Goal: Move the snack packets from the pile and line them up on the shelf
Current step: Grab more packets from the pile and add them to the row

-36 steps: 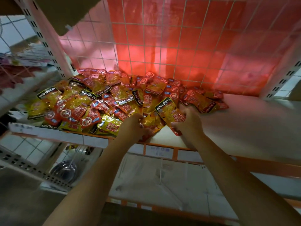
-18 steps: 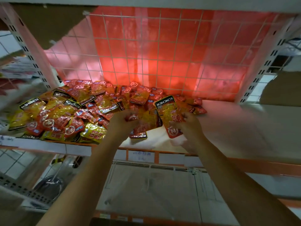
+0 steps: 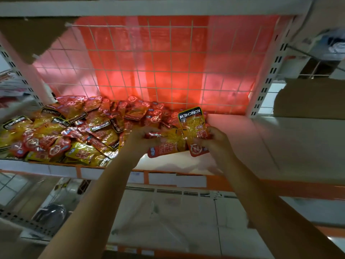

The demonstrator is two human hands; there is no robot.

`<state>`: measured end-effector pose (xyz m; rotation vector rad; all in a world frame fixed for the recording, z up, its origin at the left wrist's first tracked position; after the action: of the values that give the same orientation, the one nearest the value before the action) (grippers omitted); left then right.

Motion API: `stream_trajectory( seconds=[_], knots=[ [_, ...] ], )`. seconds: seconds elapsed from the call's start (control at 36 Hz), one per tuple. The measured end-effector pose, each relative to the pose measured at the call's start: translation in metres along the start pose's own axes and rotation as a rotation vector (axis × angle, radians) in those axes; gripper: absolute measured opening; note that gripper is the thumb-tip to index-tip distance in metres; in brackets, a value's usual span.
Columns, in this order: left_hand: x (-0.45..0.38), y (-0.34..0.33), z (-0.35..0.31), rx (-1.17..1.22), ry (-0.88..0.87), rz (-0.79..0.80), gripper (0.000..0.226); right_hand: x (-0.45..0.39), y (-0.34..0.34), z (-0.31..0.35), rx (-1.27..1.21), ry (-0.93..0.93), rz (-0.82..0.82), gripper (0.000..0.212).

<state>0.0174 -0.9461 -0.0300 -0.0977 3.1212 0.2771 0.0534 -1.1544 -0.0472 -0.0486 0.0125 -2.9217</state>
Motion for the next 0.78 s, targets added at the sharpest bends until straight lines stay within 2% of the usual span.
stream_trajectory(
  seconds=[0.17, 0.25, 0.39, 0.47, 0.53, 0.61, 0.69, 0.78],
  knots=[
    [0.005, -0.048, -0.008, 0.014, 0.017, 0.086, 0.025, 0.016, 0.037, 0.001, -0.031, 0.002, 0.059, 0.026],
    [0.006, -0.062, -0.007, 0.092, 0.015, 0.017, 0.021, 0.021, 0.056, 0.001, -0.029, 0.008, 0.052, 0.024],
    [0.012, -0.086, 0.004, 0.458, 0.086, -0.234, 0.031, 0.031, 0.077, -0.005, -0.149, -0.004, -0.023, 0.024],
    [0.022, -0.115, -0.001, 0.679, 0.081, -0.275, 0.017, 0.039, 0.087, -0.012, -0.214, -0.031, -0.062, 0.023],
    [0.029, -0.132, -0.004, 0.764, 0.038, -0.263, 0.020, 0.044, 0.094, -0.016, -0.246, -0.039, -0.072, 0.022],
    [0.036, -0.158, -0.005, 0.769, 0.003, -0.208, 0.033, 0.050, 0.101, -0.017, -0.246, -0.040, -0.039, 0.021],
    [0.042, -0.174, -0.003, 0.753, 0.036, -0.192, 0.018, 0.055, 0.107, -0.015, -0.192, -0.032, 0.013, 0.023],
    [0.042, -0.174, -0.001, 0.780, 0.058, -0.215, 0.018, 0.058, 0.117, -0.010, -0.049, -0.012, 0.020, 0.024]
  ],
)
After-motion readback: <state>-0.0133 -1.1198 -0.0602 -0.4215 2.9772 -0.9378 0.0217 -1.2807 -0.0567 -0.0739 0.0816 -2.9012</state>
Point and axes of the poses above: each hand's wrist, its own x-axis away from the middle knuckle, its own y-axis out of the back of the hand, z = x × y, the point moved 7 cm from there along -x, towards the middle knuckle, and after that the axes turned 5 degrees about z, right-handed, at the moved point
